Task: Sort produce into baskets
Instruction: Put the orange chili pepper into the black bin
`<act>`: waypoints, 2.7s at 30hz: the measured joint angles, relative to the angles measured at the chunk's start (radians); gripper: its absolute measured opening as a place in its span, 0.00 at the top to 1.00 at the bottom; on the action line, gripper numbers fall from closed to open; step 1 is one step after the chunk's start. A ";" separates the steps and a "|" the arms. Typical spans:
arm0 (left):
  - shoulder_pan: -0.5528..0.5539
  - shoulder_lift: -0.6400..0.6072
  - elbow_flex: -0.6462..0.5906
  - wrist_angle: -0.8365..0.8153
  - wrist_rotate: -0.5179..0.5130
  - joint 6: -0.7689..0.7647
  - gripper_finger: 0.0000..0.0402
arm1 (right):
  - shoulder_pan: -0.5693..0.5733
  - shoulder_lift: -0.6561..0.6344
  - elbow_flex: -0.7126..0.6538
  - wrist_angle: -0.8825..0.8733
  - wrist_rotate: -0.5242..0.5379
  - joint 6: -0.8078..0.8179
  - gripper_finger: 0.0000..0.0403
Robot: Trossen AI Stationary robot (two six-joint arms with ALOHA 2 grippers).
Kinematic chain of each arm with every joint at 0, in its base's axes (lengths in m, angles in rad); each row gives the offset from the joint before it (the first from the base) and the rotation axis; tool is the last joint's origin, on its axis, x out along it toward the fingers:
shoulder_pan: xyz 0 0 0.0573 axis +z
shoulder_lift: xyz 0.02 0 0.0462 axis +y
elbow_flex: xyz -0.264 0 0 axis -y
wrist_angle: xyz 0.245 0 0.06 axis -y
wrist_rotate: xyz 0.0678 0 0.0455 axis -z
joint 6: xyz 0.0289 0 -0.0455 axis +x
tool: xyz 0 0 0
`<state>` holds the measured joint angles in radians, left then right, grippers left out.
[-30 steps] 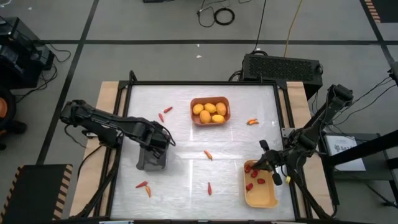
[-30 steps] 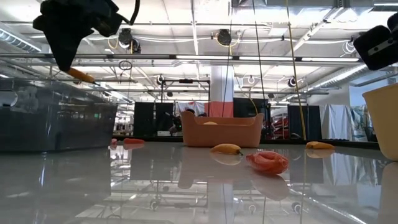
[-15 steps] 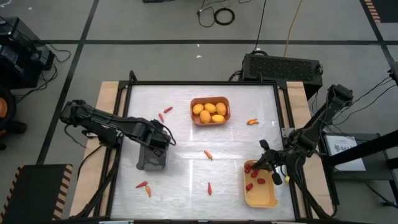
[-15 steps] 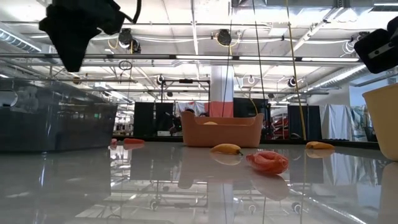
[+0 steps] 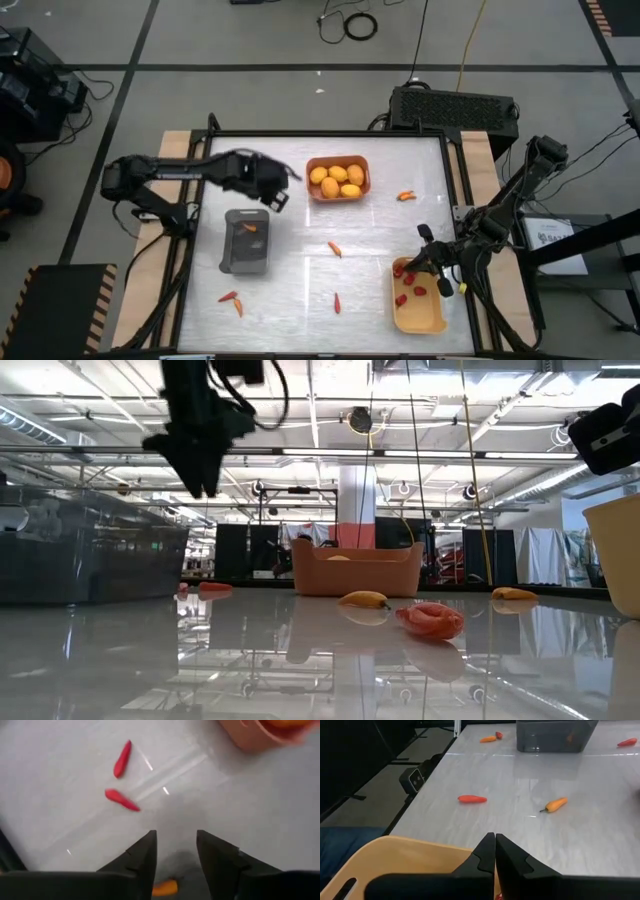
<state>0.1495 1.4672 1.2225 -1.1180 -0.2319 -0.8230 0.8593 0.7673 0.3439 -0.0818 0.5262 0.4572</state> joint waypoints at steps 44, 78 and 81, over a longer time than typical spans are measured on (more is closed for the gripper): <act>0.458 0.451 0.003 0.276 0.212 0.544 0.85 | -0.049 0.000 0.000 -0.070 -0.001 -0.109 0.99; -0.052 0.047 0.000 -0.163 0.167 0.062 0.94 | -0.046 0.000 0.000 -0.062 -0.009 0.051 0.99; -0.120 0.046 -0.001 -0.195 0.169 0.007 0.94 | -0.046 0.007 0.000 -0.061 -0.015 0.082 0.99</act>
<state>0.0297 1.5135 1.2215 -1.3134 -0.0631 -0.8158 0.8135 0.7740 0.3435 -0.1430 0.5114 0.5395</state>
